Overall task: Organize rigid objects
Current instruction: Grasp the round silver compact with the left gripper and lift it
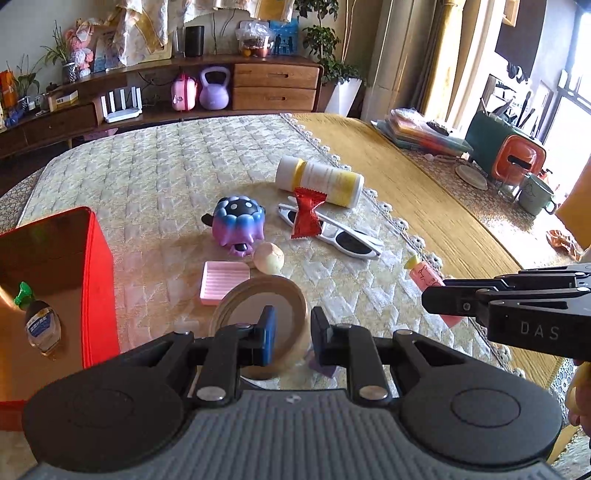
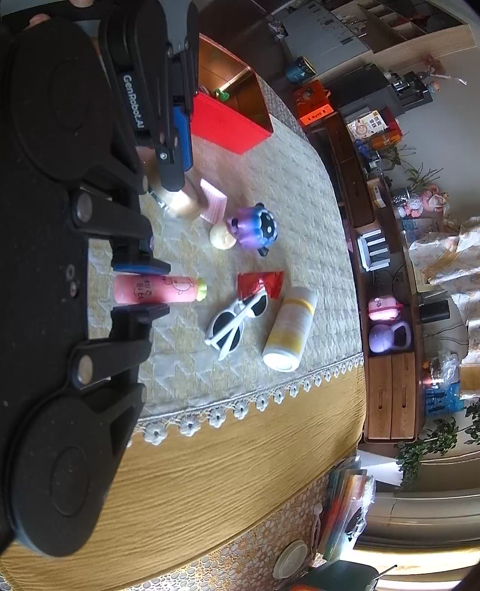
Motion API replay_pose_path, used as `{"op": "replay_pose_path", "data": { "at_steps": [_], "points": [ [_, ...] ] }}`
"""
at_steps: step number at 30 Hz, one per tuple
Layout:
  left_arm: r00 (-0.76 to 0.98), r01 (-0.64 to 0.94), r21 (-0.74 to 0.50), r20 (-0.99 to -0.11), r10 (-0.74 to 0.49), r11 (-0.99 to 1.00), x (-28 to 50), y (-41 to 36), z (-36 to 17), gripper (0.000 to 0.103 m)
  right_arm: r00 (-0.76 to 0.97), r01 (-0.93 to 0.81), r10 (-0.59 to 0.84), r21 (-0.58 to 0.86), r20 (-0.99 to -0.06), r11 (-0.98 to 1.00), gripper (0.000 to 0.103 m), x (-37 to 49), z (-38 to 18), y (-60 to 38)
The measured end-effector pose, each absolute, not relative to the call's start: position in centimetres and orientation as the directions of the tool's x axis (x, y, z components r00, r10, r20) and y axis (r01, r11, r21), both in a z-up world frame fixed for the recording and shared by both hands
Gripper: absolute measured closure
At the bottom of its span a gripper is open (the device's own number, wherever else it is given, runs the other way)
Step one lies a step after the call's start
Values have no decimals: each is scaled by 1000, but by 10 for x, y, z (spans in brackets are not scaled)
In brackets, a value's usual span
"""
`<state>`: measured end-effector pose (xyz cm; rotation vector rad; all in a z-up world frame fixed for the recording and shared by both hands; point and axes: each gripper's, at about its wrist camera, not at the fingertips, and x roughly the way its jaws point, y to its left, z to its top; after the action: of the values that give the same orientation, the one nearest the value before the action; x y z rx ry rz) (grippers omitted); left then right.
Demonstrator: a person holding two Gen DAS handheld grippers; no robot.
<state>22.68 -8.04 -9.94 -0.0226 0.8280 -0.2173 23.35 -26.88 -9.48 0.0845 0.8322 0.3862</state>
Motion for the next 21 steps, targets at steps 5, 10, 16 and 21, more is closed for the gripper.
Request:
{"op": "replay_pose_path", "data": {
  "at_steps": [5, 10, 16, 21],
  "points": [
    [645, 158, -97, -743, -177, 983, 220, -68, -101, 82, 612, -322, 363, 198, -702, 926, 88, 223, -92, -257],
    [650, 145, -134, -734, -197, 980, 214, -55, -102, 26, 613, -309, 371, 221, -697, 925, 88, 219, -94, -258],
    [637, 143, -149, -742, -206, 978, 230, -59, -112, 22, 601, -294, 377, 243, -705, 924, 88, 217, -103, -260],
    [599, 148, -149, -773, -208, 978, 248, -72, -129, 22, 591, -276, 365, 245, -719, 929, 88, 218, -111, -267]
  ]
}}
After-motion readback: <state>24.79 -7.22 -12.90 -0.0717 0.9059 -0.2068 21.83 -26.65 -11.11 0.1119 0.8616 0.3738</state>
